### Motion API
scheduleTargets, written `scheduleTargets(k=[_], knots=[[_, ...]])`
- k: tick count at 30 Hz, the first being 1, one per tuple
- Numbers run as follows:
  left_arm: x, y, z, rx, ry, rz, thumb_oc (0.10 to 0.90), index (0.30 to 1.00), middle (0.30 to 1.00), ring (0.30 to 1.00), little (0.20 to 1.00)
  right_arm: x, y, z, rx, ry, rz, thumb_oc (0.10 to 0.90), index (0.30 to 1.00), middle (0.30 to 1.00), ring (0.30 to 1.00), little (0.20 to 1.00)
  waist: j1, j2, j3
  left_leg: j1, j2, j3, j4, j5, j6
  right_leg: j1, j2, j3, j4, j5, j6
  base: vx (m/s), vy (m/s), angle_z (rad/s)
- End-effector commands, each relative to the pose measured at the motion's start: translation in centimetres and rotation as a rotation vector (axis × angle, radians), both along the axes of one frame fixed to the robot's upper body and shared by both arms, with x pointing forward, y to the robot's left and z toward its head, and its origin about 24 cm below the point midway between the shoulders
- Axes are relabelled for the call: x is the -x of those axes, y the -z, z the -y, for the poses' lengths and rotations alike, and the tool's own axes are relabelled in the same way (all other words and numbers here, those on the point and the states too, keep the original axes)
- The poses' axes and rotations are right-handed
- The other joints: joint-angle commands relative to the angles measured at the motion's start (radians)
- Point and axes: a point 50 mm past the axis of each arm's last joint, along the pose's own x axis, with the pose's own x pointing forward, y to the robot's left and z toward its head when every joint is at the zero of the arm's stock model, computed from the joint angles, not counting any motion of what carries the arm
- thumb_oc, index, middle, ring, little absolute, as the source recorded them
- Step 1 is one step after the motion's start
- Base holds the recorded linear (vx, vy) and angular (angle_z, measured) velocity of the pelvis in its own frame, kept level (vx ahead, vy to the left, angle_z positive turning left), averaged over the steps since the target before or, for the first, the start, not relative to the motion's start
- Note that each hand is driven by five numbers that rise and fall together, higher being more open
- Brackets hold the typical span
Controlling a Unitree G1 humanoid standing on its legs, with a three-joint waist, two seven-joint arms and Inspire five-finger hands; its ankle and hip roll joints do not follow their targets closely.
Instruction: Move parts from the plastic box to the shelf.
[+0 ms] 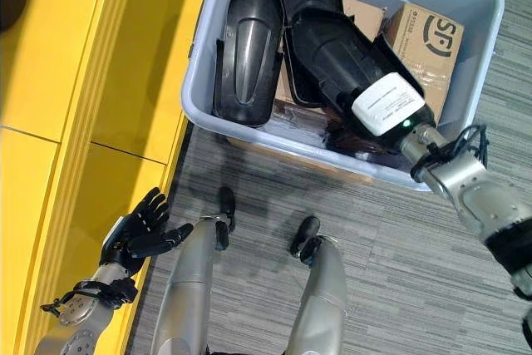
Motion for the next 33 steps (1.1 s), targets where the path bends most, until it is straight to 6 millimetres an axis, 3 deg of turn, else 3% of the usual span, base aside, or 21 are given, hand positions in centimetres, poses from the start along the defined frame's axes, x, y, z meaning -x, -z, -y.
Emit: scheduleTargets(k=[1, 3, 12, 19, 23, 33], knots=[[-0.5, -2.3, 0.4, -0.019, 0.019, 0.140, 0.900, 1.000, 1.000, 1.000, 1.000, 0.9, -1.5, -2.0, 0.023, -0.140, 0.016, 0.400, 0.300, 0.300, 0.300, 0.300, -0.006, -0.010, -0.007, 0.053, 0.048, -0.102, 0.056, -0.134, -0.051, 0.055, -0.014, 0.027, -0.043, 0.032, 0.081, 0.00, 0.000, 0.00], [-0.5, -2.2, 0.4, -0.024, 0.015, 0.137, 0.900, 1.000, 1.000, 1.000, 1.000, 1.6, -2.0, -2.7, -0.001, -0.188, 0.029, 0.400, 0.300, 0.300, 0.300, 0.300, -0.008, -0.018, -0.007, 0.060, 0.050, -0.098, 0.042, -0.108, -0.042, 0.064, -0.012, 0.021, -0.057, 0.054, 0.072, -0.08, 0.015, 0.01], [-1.0, -2.5, 0.1, -0.055, 0.005, 0.150, 0.900, 1.000, 1.000, 1.000, 1.000, 3.0, -4.1, -5.2, -0.009, -0.320, 0.084, 0.400, 0.300, 0.300, 0.300, 0.300, -0.003, -0.051, -0.007, 0.186, 0.048, -0.103, -0.016, -0.095, -0.051, 0.200, -0.002, 0.000, -0.129, 0.072, 0.082, -0.01, 0.003, 0.01], [-1.2, -2.6, -0.2, -0.069, 0.001, 0.153, 0.900, 1.000, 1.000, 1.000, 1.000, 3.3, -6.3, -6.9, -0.006, -0.398, 0.153, 0.400, 0.300, 0.300, 0.300, 0.300, 0.002, -0.061, -0.007, 0.274, 0.051, -0.106, -0.044, -0.092, -0.055, 0.299, 0.006, -0.011, -0.174, 0.083, 0.091, 0.00, 0.001, 0.00], [-1.2, -2.3, -0.7, -0.081, -0.016, 0.139, 0.900, 1.000, 1.000, 1.000, 1.000, 3.5, -8.0, -7.4, 0.001, -0.425, 0.232, 0.400, 0.300, 0.300, 0.300, 0.300, 0.007, -0.070, -0.046, 0.357, 0.046, -0.103, -0.107, -0.078, -0.061, 0.397, 0.015, -0.032, -0.252, 0.106, 0.103, 0.06, 0.001, 0.00], [-0.8, -1.7, -1.9, -0.100, -0.057, 0.108, 0.900, 1.000, 1.000, 1.000, 1.000, 3.6, -9.9, -7.9, -0.010, -0.451, 0.323, 0.400, 0.300, 0.300, 0.300, 0.300, 0.009, -0.082, -0.127, 0.482, 0.038, -0.095, -0.254, -0.023, -0.067, 0.540, 0.023, -0.069, -0.415, 0.168, 0.126, 0.04, -0.001, 0.00]])
